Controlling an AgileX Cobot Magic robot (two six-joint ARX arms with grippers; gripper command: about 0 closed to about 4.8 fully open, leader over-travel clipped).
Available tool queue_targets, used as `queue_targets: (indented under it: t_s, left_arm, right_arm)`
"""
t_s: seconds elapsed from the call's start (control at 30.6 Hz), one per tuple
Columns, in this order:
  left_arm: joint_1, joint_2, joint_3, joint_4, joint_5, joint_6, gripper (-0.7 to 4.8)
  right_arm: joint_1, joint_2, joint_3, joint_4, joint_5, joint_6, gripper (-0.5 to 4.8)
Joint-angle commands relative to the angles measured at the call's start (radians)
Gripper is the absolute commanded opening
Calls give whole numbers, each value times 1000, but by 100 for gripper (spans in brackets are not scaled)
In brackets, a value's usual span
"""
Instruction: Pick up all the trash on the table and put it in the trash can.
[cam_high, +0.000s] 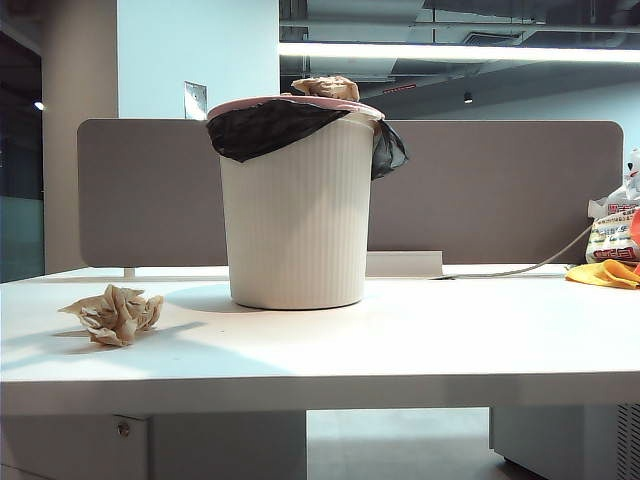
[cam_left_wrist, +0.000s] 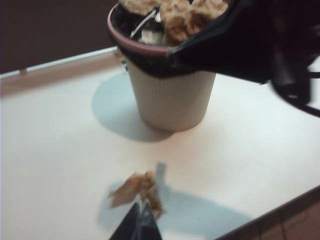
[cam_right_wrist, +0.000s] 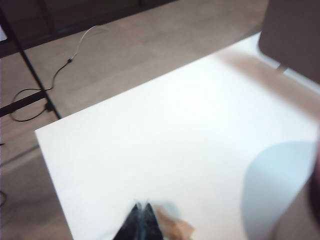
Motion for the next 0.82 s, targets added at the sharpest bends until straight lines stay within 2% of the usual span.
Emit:
queue_targets:
  t_s: [0.03, 0.23, 0.42, 0.46, 0.49, 0.62, 0.65, 0.69, 0.82]
  left_arm:
    - [-1, -63, -56, 6, -35, 5, -5]
    - [-1, -106, -101, -29, -35, -34, -5]
    - [-1, -106, -124, -47, -35, -36, -5]
    - [-1, -105, -129, -47, -34, -36, -5]
    - [-1, -105, -135, -47, -34, -36, -5]
    - [-1, -105, -148, -48, -32, -36, -5]
    - [-1, -105, -150, -51, -32, -36, -5]
    - [-1, -104, -150, -53, -32, -36, -6]
    - [-1, -103, -151, -52, -32, -35, -5]
  right_arm:
    - [15, -3, -115, 130, 18, 22, -9]
    - [28, 66, -278, 187, -8, 52, -9]
    - [45, 192, -285, 213, -27, 53, -8]
    - [49, 209, -285, 216, -28, 53, 6]
    - [52, 222, -285, 219, -28, 55, 47]
    - [61, 270, -285, 219, 16, 55, 385]
    - [61, 277, -285, 220, 34, 55, 442]
    - [61, 285, -285, 223, 43, 55, 478]
    - [64, 325, -284, 272, 37, 55, 479]
